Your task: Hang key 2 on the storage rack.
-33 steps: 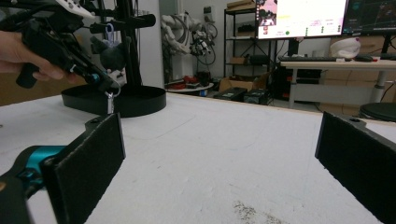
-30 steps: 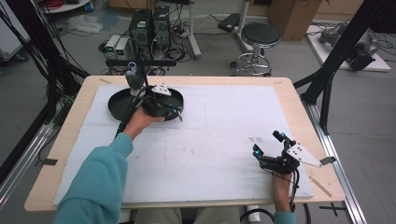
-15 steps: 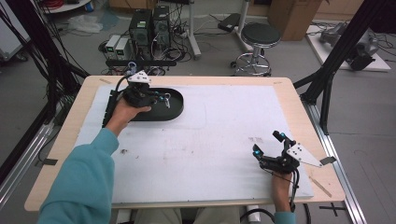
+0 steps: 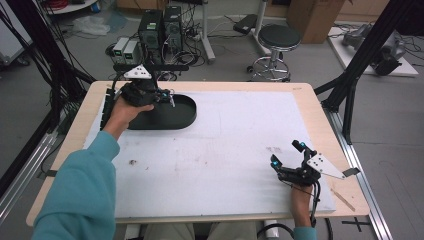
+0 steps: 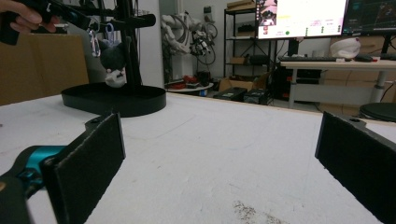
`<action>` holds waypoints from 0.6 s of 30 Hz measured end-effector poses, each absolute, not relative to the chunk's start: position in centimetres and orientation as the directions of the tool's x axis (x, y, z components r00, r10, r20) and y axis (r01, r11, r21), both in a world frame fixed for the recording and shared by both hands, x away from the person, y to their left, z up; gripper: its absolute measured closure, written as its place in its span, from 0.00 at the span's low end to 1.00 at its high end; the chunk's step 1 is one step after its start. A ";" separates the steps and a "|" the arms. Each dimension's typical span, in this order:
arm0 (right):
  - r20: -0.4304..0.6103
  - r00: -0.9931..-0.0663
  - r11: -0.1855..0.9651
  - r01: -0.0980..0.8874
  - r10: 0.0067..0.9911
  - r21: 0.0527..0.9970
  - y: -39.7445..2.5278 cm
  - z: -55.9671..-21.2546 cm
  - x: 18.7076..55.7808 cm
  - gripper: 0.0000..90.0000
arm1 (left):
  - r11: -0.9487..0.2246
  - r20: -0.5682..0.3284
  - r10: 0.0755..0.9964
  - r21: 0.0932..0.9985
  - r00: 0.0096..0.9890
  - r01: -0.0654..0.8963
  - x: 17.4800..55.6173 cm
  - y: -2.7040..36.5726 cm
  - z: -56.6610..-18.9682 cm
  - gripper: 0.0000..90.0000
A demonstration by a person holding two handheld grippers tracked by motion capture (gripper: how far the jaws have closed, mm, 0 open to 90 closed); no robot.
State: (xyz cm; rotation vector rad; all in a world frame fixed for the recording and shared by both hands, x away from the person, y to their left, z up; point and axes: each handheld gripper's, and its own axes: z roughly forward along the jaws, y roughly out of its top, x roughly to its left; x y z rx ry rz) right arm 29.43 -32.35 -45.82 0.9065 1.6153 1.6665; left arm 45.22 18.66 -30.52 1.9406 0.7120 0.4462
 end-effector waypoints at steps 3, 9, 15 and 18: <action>0.045 -0.558 -0.040 0.020 0.829 0.999 -32.4 -45.8 29.4 0.01 | -0.342 0.014 0.662 0.895 0.749 0.286 45.4 19.2 -30.0 0.98; 0.046 -0.558 -0.041 0.021 0.829 0.999 -32.4 -45.8 29.4 0.01 | -0.342 0.031 0.683 0.897 0.730 0.281 45.5 20.2 -28.7 0.98; 0.045 -0.558 -0.041 0.021 0.829 0.999 -32.4 -45.8 29.4 0.01 | -0.343 0.038 0.693 0.896 0.720 0.282 46.0 20.7 -27.8 0.98; 0.043 -0.558 -0.039 0.020 0.829 0.999 -32.4 -45.8 29.5 0.01 | -0.343 0.034 0.693 0.894 0.720 0.287 46.5 20.7 -27.6 0.98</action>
